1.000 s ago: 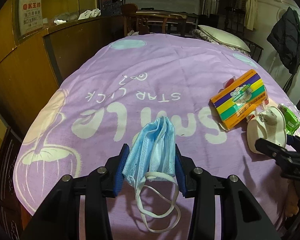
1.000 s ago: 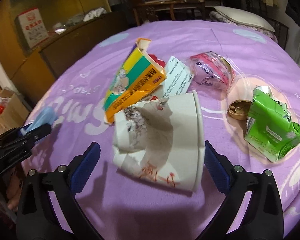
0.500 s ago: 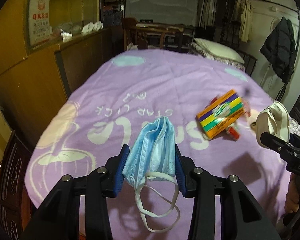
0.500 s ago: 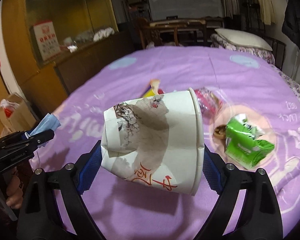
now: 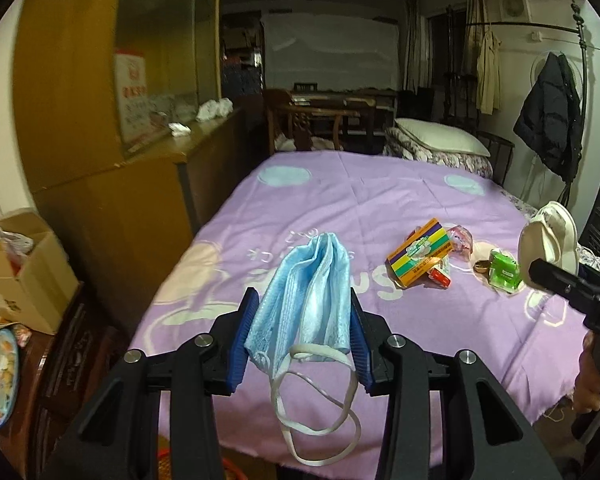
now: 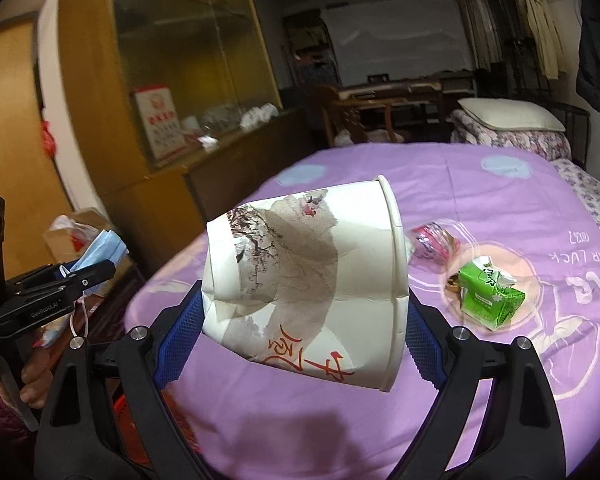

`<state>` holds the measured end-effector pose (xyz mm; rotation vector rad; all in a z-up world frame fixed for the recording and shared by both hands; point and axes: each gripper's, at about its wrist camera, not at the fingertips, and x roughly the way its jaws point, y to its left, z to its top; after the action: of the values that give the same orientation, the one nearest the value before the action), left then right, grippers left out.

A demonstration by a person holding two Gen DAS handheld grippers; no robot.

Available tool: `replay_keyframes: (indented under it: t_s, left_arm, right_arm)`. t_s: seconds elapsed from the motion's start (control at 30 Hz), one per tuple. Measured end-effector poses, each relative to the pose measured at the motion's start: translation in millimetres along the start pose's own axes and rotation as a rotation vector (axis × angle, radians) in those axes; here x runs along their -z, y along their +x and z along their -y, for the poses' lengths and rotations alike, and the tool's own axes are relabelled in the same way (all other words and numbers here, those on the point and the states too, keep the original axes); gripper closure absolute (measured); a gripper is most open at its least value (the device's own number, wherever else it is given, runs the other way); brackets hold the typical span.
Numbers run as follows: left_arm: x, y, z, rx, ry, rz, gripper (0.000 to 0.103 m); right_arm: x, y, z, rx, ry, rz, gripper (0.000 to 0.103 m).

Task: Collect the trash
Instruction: 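Drop the blue mask into the red basket with the left tool while the right tool drops the paper cup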

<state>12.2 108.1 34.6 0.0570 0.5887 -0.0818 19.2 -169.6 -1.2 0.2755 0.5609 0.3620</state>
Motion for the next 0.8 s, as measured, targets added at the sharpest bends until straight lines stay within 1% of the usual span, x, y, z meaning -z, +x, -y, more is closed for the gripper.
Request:
replay_keyframes:
  t_s: [0.07, 0.13, 0.27, 0.33, 0.43, 0.53, 0.6, 0.67, 0.7, 0.73, 0.77, 0.8]
  left_arm:
    - [5.5, -23.6, -4.6, -0.026, 0.015, 0.014, 0.060]
    - [10.3, -38.2, -9.7, -0.047, 0.026, 0.021, 0.060]
    - [25.5, -67.6, -31.2, -0.086, 0.014, 0.017, 0.058]
    - [35.3, -74.4, -44.5, -0.099, -0.003, -0.003, 0.057]
    - [56.6, -70.8, -66.8, -0.134, -0.029, -0.058, 0.057]
    - [81.8, -55.5, -92.6, -0.151, -0.067, -0.146, 0.055]
    - [97.4, -39.6, -108.6, -0.165, -0.092, -0.209, 0.047]
    - [112.4, -27.3, -122.6, -0.176, -0.113, -0.259, 0.028]
    - [120.3, -21.9, -129.9, -0.181, -0.126, -0.282, 0.024]
    - [125.5, -19.2, -136.0, -0.189, -0.135, -0.296, 0.014]
    - [131.5, -14.4, -143.4, -0.205, -0.149, -0.309, 0.008]
    - [136.2, -12.9, -151.8, -0.221, -0.163, -0.313, 0.007]
  right_arm:
    - [0.3, -15.5, -8.9, -0.028, -0.008, 0.019, 0.016]
    - [0.8, -26.5, -18.0, -0.056, -0.015, 0.032, 0.016]
    - [0.6, -36.2, -34.7, -0.108, -0.031, 0.032, 0.016]
    - [1.5, -35.5, -43.0, -0.133, -0.037, 0.019, 0.016]
    - [5.2, -30.5, -57.8, -0.159, -0.048, -0.008, 0.016]
    - [10.8, -15.7, -74.7, -0.176, -0.072, -0.057, 0.016]
    - [15.3, -7.0, -85.1, -0.180, -0.091, -0.086, 0.016]
    - [21.9, 6.0, -98.3, -0.187, -0.118, -0.126, 0.016]
    - [24.7, 11.6, -104.0, -0.190, -0.129, -0.143, 0.016]
    - [28.7, 19.7, -112.3, -0.196, -0.144, -0.168, 0.016]
    - [33.4, 27.6, -120.2, -0.205, -0.158, -0.193, 0.016]
    - [37.7, 34.6, -127.2, -0.214, -0.170, -0.216, 0.016]
